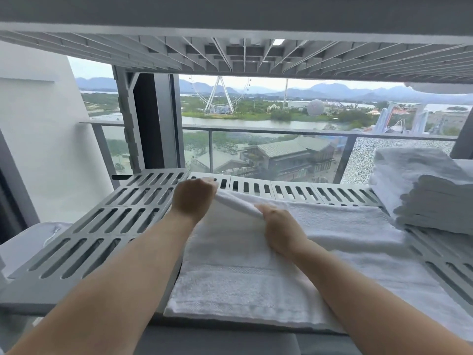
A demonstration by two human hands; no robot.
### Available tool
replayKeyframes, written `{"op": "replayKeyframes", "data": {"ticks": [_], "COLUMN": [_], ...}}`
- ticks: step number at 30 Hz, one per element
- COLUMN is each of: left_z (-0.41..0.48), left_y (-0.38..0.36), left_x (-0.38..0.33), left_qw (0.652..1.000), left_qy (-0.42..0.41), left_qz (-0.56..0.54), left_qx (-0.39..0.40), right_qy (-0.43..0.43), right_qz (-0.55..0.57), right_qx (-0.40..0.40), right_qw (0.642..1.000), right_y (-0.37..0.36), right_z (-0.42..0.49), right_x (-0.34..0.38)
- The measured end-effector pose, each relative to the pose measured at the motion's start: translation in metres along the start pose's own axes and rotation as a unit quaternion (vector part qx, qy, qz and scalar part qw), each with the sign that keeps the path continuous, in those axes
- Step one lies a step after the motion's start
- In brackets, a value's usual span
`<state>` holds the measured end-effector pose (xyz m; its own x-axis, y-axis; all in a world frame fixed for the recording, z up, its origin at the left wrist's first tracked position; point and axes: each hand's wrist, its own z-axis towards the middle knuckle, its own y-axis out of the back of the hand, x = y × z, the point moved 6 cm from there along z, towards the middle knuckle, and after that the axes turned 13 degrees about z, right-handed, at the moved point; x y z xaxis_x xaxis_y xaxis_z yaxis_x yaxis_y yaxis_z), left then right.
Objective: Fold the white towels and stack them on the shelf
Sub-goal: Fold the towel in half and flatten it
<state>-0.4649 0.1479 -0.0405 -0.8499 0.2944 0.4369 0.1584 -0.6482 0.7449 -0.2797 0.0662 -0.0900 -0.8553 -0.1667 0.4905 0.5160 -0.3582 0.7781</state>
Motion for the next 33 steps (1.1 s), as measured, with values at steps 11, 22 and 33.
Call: {"op": "replayKeyframes", "data": {"ticks": [11, 22, 33], "left_z": [-0.026, -0.031, -0.002], "left_y": [-0.036, -0.017, 0.001], "left_x": [-0.001, 0.018, -0.043], "left_qw": [0.938, 0.946, 0.939], "left_qy": [-0.1, -0.039, -0.028], "left_qz": [-0.136, -0.224, -0.318], "left_qx": [0.303, 0.232, 0.129], "right_qy": [-0.029, 0.041, -0.036], "right_qz": [0.023, 0.003, 0.188], "right_qx": [0.187, 0.07, -0.026], "right_qw": [0.982, 0.997, 0.981], "right_y": [-0.023, -0.007, 0.021], "right_z": [-0.002, -0.011, -0.011], "right_x": [-0.004, -0.003, -0.015]}}
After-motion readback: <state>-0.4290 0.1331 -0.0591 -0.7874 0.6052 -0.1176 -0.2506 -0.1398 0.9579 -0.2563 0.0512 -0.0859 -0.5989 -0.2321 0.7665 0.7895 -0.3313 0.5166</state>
